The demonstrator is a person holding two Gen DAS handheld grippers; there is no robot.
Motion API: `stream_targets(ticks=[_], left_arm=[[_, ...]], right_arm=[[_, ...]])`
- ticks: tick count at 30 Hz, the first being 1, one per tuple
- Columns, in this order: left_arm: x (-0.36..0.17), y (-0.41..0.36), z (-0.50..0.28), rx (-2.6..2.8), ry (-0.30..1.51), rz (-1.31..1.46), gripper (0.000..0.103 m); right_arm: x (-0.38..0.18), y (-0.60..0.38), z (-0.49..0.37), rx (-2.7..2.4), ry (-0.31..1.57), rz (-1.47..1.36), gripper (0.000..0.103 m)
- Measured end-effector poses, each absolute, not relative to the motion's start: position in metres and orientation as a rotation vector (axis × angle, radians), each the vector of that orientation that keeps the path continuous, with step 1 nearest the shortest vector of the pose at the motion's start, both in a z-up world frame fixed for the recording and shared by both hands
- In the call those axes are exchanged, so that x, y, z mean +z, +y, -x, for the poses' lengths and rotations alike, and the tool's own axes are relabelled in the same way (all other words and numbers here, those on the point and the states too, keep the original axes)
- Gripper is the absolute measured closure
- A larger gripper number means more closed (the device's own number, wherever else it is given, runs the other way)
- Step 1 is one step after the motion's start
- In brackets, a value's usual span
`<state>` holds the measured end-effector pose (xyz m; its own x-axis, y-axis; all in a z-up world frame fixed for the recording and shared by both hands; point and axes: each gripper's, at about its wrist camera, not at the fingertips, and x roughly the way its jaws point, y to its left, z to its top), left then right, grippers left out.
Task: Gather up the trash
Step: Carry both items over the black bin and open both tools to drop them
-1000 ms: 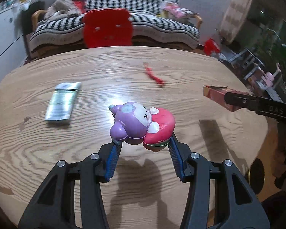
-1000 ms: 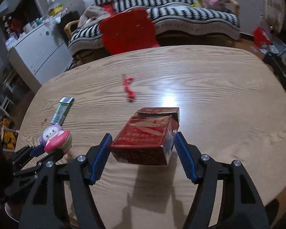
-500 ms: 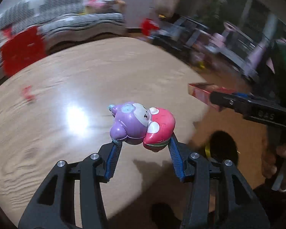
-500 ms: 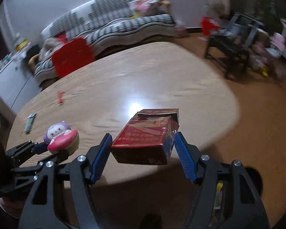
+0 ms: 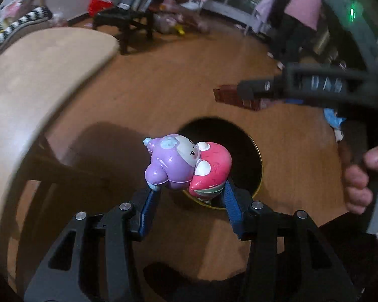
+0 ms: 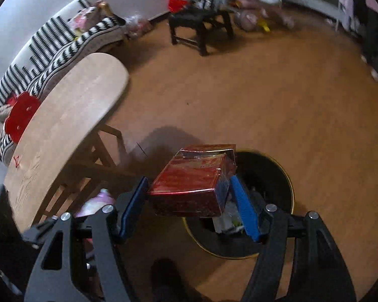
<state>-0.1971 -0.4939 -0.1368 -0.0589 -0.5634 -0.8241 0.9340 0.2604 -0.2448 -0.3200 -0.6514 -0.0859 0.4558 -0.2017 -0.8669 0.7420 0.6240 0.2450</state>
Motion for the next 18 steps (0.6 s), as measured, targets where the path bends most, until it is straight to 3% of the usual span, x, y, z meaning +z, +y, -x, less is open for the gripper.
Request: stream_targets(ticks=[12,14,16,18], left_arm=[[-0.171,-0.547,0.198,-1.34,1.124,-0.442,0.053],[-0.174,-0.547,0.202,-1.354,1.132,-0.436,0.047],[-0.176,-0.552,0.204,-1.362,1.134,-0.429,0.032],[-0.178,-0.555,0.204,-1.356,1.126,-0.437,0.026]], right_arm=[[-0.099,-0.663,0.327,-0.69,0.932,-0.759,0.036],[-0.103,-0.669,0.324,-0.71,0.943,-0.774,0.033],[-0.107,-0.672,0.327,-0.721,0.95,-0.797,0.017],[-0.107,-0.674,0.327,-0.722,0.947,-0.808,0.014]])
